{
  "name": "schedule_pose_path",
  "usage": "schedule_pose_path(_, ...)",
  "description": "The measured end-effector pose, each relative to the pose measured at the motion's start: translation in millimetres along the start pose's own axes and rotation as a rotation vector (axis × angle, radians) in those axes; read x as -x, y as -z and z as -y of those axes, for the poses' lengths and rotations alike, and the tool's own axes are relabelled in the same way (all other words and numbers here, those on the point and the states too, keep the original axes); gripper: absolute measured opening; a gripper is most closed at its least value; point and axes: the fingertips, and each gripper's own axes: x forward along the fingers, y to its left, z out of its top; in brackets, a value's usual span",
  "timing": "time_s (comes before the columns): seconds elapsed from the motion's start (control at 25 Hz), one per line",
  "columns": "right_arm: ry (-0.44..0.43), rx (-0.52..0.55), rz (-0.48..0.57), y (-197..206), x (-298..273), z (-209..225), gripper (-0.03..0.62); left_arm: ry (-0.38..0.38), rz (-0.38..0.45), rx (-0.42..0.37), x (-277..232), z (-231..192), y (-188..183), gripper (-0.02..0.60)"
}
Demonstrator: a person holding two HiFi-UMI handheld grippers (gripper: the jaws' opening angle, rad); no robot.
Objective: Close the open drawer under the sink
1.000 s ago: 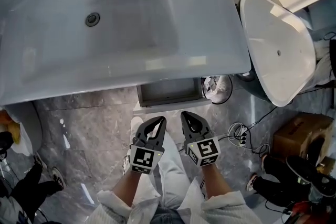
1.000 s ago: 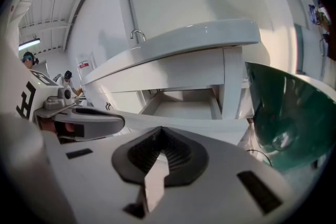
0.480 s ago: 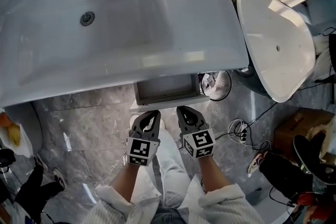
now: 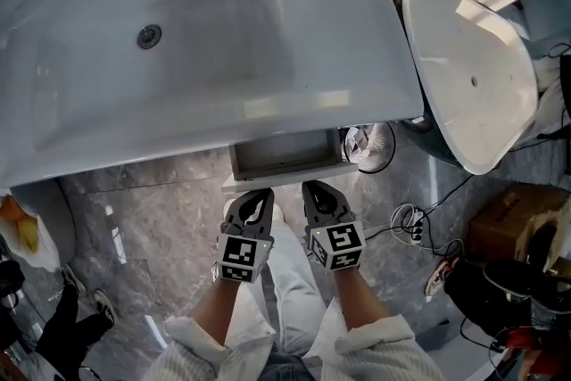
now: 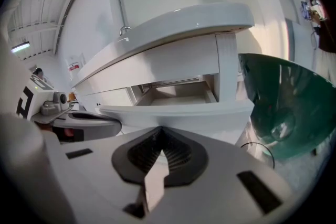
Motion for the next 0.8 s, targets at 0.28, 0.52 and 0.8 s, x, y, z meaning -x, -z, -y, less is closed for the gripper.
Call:
schedule_pose_path(0.28, 0.0, -0.003, 0.007, -7.4, -9.0, 1.0, 0.009, 0.006, -0.012, -0.083, -7.0, -8.2, -3.6, 0.015)
schedule_pose_path(0.52, 0.0, 0.005, 0.008, -9.7, -10.1, 1.5, 0.009, 0.006, -0.009, -0.041, -7.9, -6.6, -8.6, 0.015)
schedule_pose_path(0.8, -0.004, 0.005, 0.017, -16.0, -16.4, 3.3, 0.009, 0.009, -0.011, -0.061, -12.8, -12.1, -15.6, 0.015)
